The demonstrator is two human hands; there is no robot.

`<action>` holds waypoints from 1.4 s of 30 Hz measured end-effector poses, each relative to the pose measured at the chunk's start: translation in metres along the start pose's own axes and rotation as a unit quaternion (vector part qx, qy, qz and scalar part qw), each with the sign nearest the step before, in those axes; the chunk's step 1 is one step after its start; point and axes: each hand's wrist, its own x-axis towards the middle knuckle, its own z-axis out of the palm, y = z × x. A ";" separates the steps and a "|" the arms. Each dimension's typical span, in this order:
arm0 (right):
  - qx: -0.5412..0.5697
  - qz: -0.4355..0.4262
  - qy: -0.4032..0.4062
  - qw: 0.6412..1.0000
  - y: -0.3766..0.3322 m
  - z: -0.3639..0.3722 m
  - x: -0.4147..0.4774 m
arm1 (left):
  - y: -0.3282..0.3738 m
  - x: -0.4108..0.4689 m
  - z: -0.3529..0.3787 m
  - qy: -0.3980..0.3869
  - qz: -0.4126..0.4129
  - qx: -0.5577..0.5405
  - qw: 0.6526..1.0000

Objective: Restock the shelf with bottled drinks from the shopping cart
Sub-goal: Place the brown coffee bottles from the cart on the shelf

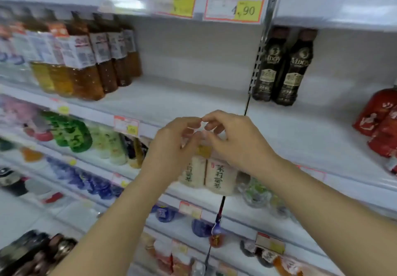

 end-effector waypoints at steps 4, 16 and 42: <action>0.061 -0.058 -0.087 0.993 -0.060 0.075 -0.004 | -0.050 -0.071 -0.062 0.060 -0.064 0.038 0.995; 0.011 -0.038 -0.455 0.890 -0.138 0.377 -0.023 | -0.271 -0.289 -0.179 0.053 -0.476 0.103 0.872; -0.025 0.167 -0.447 0.879 -0.087 0.653 -0.053 | -0.460 -0.402 -0.126 0.323 -0.739 -0.107 0.581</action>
